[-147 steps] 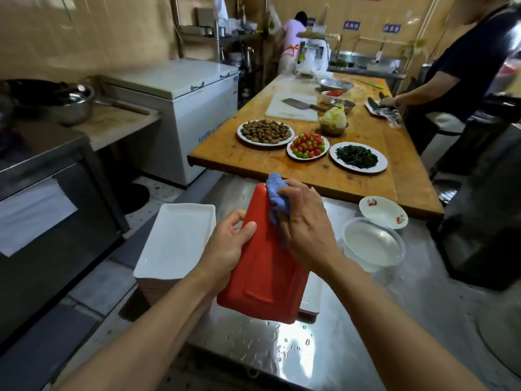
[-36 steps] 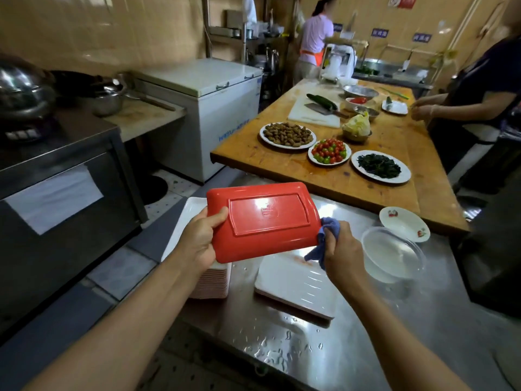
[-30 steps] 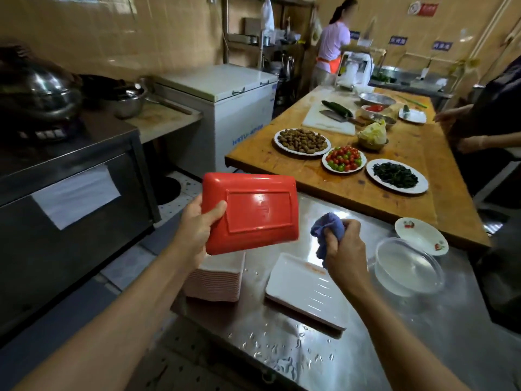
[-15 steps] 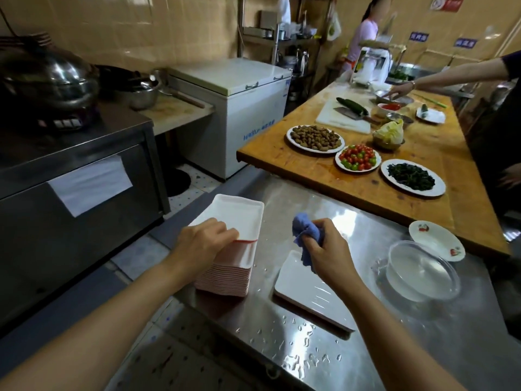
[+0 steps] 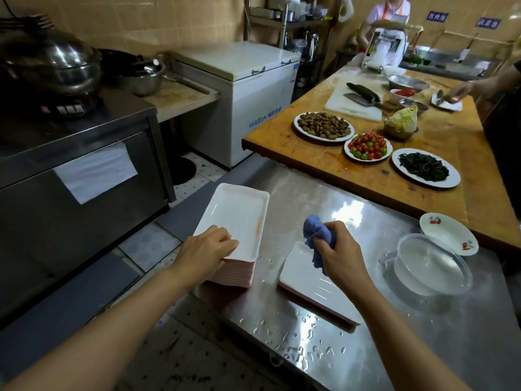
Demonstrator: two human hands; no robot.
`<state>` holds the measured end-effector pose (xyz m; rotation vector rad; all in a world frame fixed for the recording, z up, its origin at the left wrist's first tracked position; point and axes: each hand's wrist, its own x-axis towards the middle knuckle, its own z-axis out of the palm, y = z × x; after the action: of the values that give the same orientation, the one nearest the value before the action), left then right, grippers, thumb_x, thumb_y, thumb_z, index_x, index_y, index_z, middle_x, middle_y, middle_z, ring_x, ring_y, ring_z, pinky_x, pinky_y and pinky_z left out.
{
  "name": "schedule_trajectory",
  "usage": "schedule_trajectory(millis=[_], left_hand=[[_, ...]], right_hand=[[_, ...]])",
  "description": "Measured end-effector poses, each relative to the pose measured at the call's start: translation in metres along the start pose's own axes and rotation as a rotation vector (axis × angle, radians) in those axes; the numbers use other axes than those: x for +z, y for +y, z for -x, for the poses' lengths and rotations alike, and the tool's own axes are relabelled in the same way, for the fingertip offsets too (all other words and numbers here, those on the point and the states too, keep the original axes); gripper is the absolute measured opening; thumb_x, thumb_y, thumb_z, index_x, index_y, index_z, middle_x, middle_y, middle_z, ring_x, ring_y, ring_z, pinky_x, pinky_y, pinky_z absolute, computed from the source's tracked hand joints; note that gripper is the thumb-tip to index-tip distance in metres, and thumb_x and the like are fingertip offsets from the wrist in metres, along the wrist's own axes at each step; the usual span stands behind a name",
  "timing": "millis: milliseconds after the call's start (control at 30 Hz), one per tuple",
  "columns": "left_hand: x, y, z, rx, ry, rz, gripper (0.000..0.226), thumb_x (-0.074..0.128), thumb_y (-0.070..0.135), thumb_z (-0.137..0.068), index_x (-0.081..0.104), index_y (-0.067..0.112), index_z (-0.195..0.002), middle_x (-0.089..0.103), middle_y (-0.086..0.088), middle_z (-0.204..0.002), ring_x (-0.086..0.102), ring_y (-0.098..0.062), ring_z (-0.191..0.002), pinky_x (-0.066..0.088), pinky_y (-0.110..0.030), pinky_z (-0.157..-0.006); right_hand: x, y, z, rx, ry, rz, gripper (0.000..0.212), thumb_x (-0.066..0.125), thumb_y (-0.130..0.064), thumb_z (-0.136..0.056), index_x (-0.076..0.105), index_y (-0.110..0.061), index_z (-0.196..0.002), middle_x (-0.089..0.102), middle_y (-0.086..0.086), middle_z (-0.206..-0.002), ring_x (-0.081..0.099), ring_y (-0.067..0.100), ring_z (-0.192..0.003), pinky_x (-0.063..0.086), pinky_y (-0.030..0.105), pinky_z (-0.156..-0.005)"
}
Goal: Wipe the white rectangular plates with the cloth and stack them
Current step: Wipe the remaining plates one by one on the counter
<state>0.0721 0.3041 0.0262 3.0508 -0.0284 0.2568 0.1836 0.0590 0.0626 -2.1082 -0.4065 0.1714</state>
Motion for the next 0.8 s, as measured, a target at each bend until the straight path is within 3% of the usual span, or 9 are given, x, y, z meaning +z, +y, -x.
schedule_trajectory(millis=[67,133,300,400,500,567,700,800], left_hand=[[0.005,-0.003,-0.005,-0.028,-0.057,-0.027,0.041,0.07,0.033,-0.082,0.057,0.019,-0.119,0.054,0.0,-0.116,0.05,-0.019,-0.108,0.044,-0.031,-0.063],[0.008,-0.004,-0.009,-0.041,-0.102,-0.075,0.047,0.058,0.05,-0.086,0.051,0.023,-0.124,0.048,0.005,-0.121,0.044,-0.014,-0.111,0.041,-0.028,-0.067],[0.01,0.001,-0.014,-0.107,-0.114,-0.077,0.05,0.043,0.061,-0.089,0.053,0.024,-0.121,0.048,0.007,-0.118,0.043,-0.012,-0.108,0.039,-0.027,-0.068],[0.003,0.02,-0.021,-0.143,0.007,0.01,0.046,0.051,0.053,-0.089,0.061,0.017,-0.116,0.053,0.0,-0.12,0.047,-0.019,-0.113,0.045,-0.033,-0.073],[-0.003,0.055,-0.034,0.006,0.176,0.11,0.037,0.076,0.03,-0.076,0.067,0.007,-0.104,0.064,-0.008,-0.107,0.061,-0.028,-0.101,0.052,-0.035,-0.06],[0.005,0.078,-0.044,0.085,0.202,0.185,0.037,0.079,0.018,-0.072,0.066,0.007,-0.105,0.065,-0.008,-0.103,0.063,-0.028,-0.097,0.051,-0.034,-0.056],[0.047,0.105,-0.065,-0.089,-0.026,0.367,0.049,0.057,0.026,-0.091,0.044,0.016,-0.137,0.048,-0.001,-0.136,0.044,-0.021,-0.124,0.045,-0.037,-0.092],[0.08,0.107,-0.078,-0.236,-0.249,0.399,0.055,0.055,0.03,-0.09,0.035,0.018,-0.14,0.042,-0.001,-0.141,0.041,-0.023,-0.128,0.039,-0.038,-0.1]], right_hand=[[0.0,0.002,0.0,0.013,-0.008,0.0,0.006,0.049,-0.014,-0.094,0.051,-0.013,-0.1,0.064,0.011,-0.083,0.057,0.019,-0.061,0.045,0.028,-0.055],[0.0,0.005,0.0,0.021,-0.007,0.0,0.006,0.049,-0.014,-0.094,0.051,-0.013,-0.1,0.063,0.012,-0.086,0.057,0.019,-0.063,0.043,0.025,-0.054],[-0.001,0.011,0.003,0.047,-0.009,-0.018,0.005,0.048,-0.014,-0.093,0.051,-0.016,-0.096,0.064,0.008,-0.083,0.058,0.018,-0.059,0.045,0.024,-0.052],[-0.004,0.018,0.004,0.062,0.007,-0.023,0.006,0.048,-0.014,-0.092,0.05,-0.02,-0.092,0.064,0.007,-0.081,0.057,0.015,-0.055,0.044,0.024,-0.051],[-0.014,0.03,0.006,0.076,0.042,-0.001,0.007,0.049,-0.016,-0.091,0.049,-0.023,-0.089,0.062,0.008,-0.085,0.058,0.018,-0.059,0.045,0.027,-0.054],[-0.022,0.043,0.009,0.103,0.069,0.022,0.009,0.049,-0.016,-0.092,0.048,-0.024,-0.087,0.062,0.007,-0.083,0.058,0.019,-0.059,0.046,0.03,-0.055],[-0.036,0.071,0.018,0.154,0.098,0.054,0.013,0.049,-0.012,-0.089,0.049,-0.023,-0.082,0.062,0.005,-0.075,0.059,0.018,-0.059,0.048,0.031,-0.057],[-0.036,0.094,0.024,0.191,0.137,0.138,0.02,0.052,-0.009,-0.085,0.05,-0.026,-0.074,0.059,-0.003,-0.075,0.058,0.016,-0.067,0.043,0.029,-0.058]])
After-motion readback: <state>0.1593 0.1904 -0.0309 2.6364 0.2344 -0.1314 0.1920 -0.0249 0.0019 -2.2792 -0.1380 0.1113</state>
